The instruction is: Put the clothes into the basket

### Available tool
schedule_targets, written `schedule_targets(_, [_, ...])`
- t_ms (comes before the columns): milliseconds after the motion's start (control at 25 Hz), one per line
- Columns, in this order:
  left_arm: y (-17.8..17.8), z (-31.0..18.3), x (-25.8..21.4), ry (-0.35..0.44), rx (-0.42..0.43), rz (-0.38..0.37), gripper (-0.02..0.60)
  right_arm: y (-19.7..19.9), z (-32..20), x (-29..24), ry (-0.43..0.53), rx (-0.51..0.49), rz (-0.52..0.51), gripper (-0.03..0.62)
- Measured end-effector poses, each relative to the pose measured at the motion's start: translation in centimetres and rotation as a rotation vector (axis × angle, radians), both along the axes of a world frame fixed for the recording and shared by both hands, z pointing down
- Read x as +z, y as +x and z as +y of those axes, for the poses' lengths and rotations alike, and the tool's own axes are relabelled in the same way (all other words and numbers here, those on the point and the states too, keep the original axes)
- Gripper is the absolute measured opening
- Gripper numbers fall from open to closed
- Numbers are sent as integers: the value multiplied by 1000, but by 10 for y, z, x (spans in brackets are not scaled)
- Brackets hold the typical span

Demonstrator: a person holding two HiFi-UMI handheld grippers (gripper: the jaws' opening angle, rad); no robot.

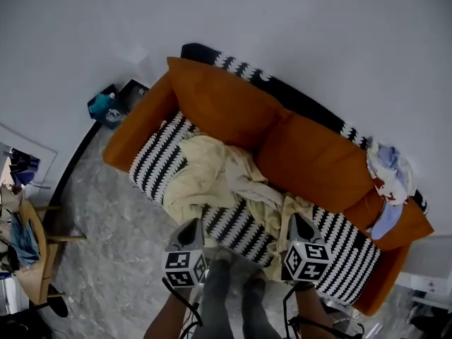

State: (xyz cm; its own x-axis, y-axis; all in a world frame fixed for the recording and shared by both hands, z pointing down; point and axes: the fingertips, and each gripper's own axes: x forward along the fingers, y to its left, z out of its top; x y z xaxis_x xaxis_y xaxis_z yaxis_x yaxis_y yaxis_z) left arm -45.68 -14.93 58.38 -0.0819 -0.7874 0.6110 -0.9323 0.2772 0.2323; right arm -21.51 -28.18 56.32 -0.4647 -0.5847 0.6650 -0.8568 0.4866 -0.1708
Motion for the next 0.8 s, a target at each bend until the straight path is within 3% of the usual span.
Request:
schedule_targets(360, [-7,-6,104,-58,12,50,-6,-8,8,92,-85,31,25,3])
schedule_targets(800, [-13,-30,153,-72,77,60,-6,2,10,133,-131,61,56,3])
